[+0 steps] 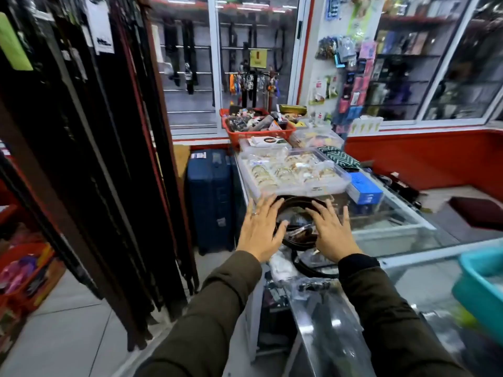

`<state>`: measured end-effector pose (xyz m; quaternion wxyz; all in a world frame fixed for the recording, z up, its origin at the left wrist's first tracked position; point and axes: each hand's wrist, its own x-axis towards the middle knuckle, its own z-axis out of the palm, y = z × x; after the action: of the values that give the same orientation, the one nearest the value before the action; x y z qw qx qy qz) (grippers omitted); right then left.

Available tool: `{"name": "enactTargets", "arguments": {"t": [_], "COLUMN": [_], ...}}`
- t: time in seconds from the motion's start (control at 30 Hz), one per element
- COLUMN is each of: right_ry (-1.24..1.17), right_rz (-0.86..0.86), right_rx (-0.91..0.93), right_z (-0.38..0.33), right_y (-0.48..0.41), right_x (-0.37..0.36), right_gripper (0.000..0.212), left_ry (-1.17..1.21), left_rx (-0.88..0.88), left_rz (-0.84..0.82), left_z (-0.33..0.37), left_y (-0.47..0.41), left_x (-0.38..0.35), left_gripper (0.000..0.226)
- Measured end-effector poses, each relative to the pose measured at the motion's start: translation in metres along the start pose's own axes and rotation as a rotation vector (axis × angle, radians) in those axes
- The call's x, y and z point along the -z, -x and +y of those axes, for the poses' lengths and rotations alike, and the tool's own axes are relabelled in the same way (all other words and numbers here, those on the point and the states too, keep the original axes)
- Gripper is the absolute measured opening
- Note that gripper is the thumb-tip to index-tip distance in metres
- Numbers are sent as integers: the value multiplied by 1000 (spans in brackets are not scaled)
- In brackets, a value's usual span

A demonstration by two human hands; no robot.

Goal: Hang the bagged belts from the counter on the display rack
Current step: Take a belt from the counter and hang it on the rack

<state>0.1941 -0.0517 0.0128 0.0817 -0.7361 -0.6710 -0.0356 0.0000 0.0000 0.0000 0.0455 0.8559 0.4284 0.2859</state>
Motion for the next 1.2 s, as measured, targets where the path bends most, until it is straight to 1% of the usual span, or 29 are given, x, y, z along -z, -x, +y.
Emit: {"name": "enactTargets", "arguments": {"t": [0.07, 0.13, 0.23, 0.27, 0.3, 0.37, 0.43, 0.47, 0.57, 0.73, 0.9, 0.97, 1.07, 1.2], "right_ry": [64, 58, 4, -6, -5, -15, -42, -51, -85, -222, -200, -192, -265, -363], "right_rz": [-139, -212, -230, -216, -197, -156, -126, -113, -72, -38, 30, 73, 117, 111], "right_rx": [-15, -15, -25, -15, -10, 5, 18, 24, 53, 80, 131, 185, 253, 395], "right_z": [4, 10, 15, 15, 17, 18, 21, 23, 26, 24, 0, -17, -44, -88], "right_y": [4, 9, 12, 12, 12, 12, 12, 13, 13, 11, 4, 2, -3, -12], "right_x": [2, -3, -10, -12, -13, -14, -16, -17, -20, -6, 26, 41, 60, 73], "right_gripper": [74, 66, 53, 50, 46, 38, 30, 28, 26, 29, 33, 33, 31, 25], "left_ry": [70, 113, 44, 1, -50, -153, -204, -216, -248, -216, -204, -171, -108, -17], "left_rx": [-50, -78, -90, -97, -106, -134, -149, -143, -127, -148, -174, -165, -123, -62], "left_rz": [-116, -191, -276, -300, -323, -334, -312, -302, -272, -152, 5, 70, 168, 272], "left_z": [4, 9, 18, 20, 23, 27, 30, 31, 34, 32, 13, 3, -14, -39], "left_y": [1, 5, 8, 7, 6, 5, 3, 3, 2, 3, 1, 4, 13, 36], "left_x": [-7, -16, -28, -29, -31, -37, -40, -41, -42, -36, -10, 7, 36, 82], "left_gripper": [58, 61, 80, 82, 79, 63, 44, 39, 32, 27, 25, 27, 30, 32]}}
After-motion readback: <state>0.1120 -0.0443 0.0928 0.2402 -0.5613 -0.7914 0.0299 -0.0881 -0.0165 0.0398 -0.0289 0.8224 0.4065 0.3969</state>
